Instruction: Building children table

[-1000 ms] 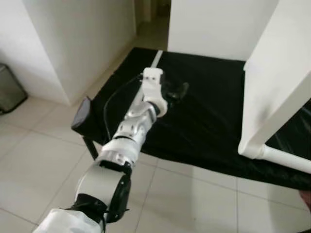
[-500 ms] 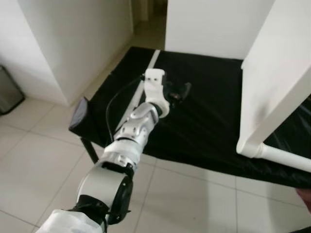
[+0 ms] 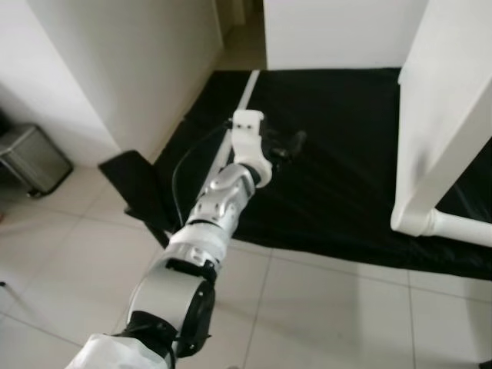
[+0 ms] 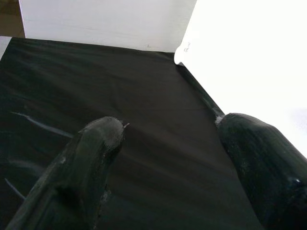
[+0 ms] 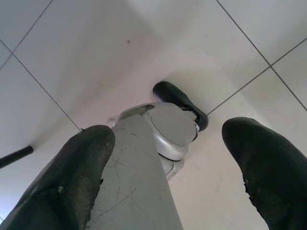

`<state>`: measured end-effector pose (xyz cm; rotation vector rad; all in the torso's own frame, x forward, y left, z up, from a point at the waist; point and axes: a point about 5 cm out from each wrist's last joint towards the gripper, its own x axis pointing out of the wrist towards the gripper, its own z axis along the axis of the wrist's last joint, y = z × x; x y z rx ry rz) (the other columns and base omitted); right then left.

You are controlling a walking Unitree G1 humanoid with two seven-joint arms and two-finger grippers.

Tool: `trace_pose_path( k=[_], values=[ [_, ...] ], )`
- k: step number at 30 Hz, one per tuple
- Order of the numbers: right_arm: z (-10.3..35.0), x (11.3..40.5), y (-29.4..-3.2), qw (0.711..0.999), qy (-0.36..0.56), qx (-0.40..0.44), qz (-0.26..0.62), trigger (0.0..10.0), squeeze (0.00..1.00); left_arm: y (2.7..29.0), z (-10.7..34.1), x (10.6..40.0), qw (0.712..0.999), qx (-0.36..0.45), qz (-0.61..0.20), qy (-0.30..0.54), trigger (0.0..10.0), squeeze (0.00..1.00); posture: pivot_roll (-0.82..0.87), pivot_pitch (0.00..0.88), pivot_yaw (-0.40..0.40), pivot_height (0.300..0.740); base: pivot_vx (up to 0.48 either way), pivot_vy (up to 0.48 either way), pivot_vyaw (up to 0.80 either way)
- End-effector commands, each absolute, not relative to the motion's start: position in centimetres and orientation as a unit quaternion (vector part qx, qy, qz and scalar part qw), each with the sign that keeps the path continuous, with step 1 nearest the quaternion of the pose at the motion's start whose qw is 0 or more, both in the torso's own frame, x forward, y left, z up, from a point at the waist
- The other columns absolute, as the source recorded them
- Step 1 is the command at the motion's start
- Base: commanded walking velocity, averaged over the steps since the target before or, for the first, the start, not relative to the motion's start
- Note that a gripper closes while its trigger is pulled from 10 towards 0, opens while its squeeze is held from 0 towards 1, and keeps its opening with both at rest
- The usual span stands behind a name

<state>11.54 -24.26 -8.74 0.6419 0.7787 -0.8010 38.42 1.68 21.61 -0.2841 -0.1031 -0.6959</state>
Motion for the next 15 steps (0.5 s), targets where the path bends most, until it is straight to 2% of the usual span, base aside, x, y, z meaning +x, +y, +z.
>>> trace_pose_path(
  k=[1,15],
  values=[
    [-10.66,9.2,-23.02,0.831,0.51,0.056,-0.216,10.0,0.0,1.89,21.43,38.25,0.918,-0.136,-0.37,-0.05,10.0,0.0,-0.05,0.054,0.144,0.74,0.0,0.0,0.0],
    [-10.71,9.46,-22.99,0.83,0.53,0.023,-0.172,10.0,0.0,2.67,21.0,38.45,0.925,-0.137,-0.352,-0.034,10.0,0.0,0.0,0.034,0.097,0.74,0.0,0.0,0.0]
  ],
)
